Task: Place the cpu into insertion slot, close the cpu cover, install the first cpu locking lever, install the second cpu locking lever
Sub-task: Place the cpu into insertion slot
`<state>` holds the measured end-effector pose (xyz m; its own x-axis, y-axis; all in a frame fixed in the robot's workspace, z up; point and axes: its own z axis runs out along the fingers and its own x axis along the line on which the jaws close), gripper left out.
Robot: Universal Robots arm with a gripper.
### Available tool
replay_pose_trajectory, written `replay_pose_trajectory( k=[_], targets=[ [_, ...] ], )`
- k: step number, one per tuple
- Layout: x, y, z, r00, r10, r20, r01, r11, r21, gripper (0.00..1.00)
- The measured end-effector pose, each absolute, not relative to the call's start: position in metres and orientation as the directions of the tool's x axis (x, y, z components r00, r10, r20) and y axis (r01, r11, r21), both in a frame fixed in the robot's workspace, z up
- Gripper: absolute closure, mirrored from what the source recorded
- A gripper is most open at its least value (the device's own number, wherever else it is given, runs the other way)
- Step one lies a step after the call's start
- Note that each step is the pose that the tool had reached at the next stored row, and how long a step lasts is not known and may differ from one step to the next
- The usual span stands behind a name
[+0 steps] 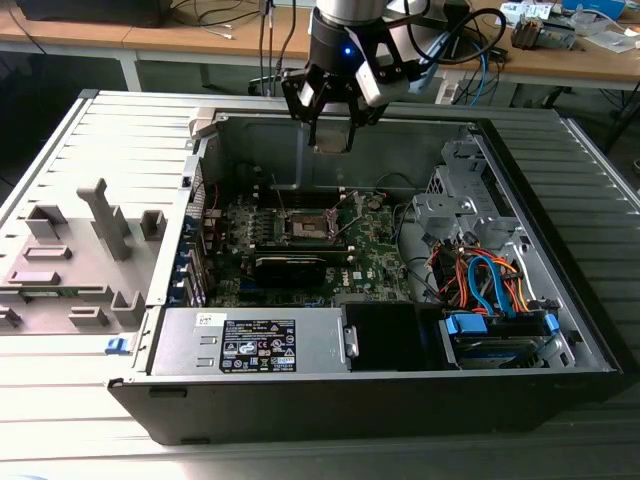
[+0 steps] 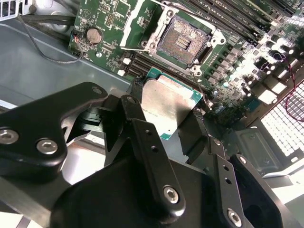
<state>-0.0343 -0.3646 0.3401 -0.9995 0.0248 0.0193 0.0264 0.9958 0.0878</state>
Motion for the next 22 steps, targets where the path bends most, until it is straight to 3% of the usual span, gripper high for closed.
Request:
replay_pose_trajectory(
  k=[22],
  targets=[
    [-0.0343, -0.3701, 0.3362, -1.0, 0.025, 0.019, 0.026, 0.996, 0.088, 0.45]
  ],
)
